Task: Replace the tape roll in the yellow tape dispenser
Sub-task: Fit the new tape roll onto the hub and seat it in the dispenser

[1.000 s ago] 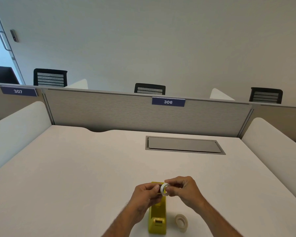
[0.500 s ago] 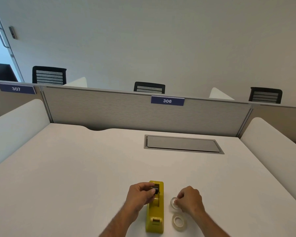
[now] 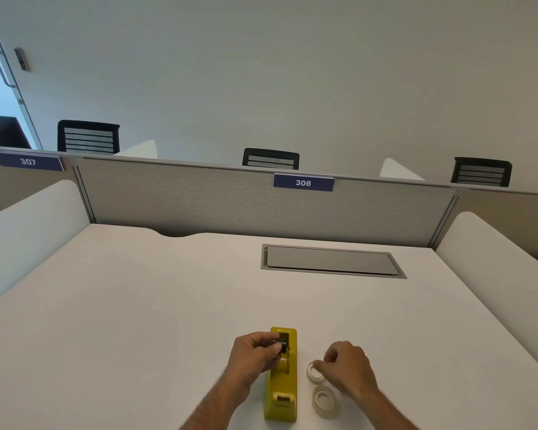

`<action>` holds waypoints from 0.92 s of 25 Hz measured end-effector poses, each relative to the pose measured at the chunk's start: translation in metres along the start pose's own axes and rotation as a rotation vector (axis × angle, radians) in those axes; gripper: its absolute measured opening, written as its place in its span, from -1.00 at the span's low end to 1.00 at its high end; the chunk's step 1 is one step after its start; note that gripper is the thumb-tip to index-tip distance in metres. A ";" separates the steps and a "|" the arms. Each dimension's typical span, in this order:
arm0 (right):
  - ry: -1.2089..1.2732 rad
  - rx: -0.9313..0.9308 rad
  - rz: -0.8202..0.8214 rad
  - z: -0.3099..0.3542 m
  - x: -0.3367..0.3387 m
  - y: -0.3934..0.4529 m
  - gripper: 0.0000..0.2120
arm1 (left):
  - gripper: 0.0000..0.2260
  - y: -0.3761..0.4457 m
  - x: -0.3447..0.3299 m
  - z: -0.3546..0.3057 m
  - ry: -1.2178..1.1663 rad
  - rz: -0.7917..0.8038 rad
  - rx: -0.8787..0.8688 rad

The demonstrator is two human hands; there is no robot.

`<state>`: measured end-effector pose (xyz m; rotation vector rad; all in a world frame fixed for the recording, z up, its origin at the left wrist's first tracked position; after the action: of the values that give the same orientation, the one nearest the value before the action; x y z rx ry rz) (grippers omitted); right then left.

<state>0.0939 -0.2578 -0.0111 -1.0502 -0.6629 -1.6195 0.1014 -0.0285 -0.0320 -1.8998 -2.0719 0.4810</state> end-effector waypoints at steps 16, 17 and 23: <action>0.806 -0.022 0.276 0.031 -0.004 -0.045 -0.70 | -0.80 -0.010 -0.002 -0.002 -0.032 0.031 -0.059; 0.884 -0.016 0.304 0.037 -0.003 -0.046 -0.68 | -0.80 -0.011 -0.003 -0.003 -0.029 0.041 -0.070; 1.055 0.030 0.371 0.055 -0.003 -0.042 -0.54 | -0.80 -0.018 -0.010 -0.015 -0.037 0.129 -0.157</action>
<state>0.0704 -0.1979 0.0154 -0.1660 0.2097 -1.5481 0.0923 -0.0396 -0.0103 -2.1391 -2.0740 0.3954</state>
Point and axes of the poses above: each hand's wrist, its own y-axis towards the middle knuckle, its own x-axis out of the back of the hand, z = x × y, the point moved 10 cm from there along y, towards the middle knuckle, and after that the axes turned 7 degrees about -z, right-handed, at the moved point
